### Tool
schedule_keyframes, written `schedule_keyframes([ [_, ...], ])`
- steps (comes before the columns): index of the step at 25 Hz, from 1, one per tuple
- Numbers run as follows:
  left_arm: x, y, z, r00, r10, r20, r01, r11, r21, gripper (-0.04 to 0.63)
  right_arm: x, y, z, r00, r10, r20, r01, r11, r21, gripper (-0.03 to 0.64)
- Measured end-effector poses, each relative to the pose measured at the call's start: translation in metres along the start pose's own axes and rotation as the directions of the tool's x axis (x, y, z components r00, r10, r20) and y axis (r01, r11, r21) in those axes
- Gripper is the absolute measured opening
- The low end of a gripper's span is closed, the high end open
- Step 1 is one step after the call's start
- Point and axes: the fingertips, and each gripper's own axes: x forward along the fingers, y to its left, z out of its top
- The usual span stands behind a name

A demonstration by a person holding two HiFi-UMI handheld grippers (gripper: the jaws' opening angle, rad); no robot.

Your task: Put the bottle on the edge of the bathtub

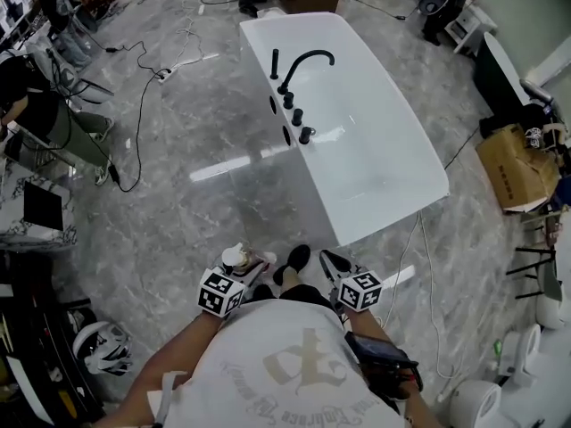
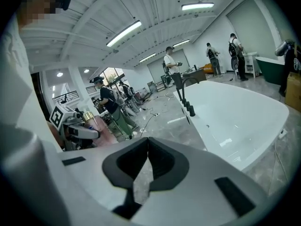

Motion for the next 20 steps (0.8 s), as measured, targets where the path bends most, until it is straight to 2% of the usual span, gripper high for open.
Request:
schedule_keyframes([
  [11,0.06,0.024,0.062,0.999,0.022,-0.027,-0.021,1.0,0.02,0.219,0.037,-0.06,0.044,0.999,0.038,-0.005,-0.038,0.999,0.011,0.006],
  [20,0.115,0.027,0.115,0.998,0.03,-0.049,-0.028,0.998,0.051,0.219,0.057,-0.115,0.083,0.998,0.069,-0.001,-0.069,0.997,0.026,0.006],
])
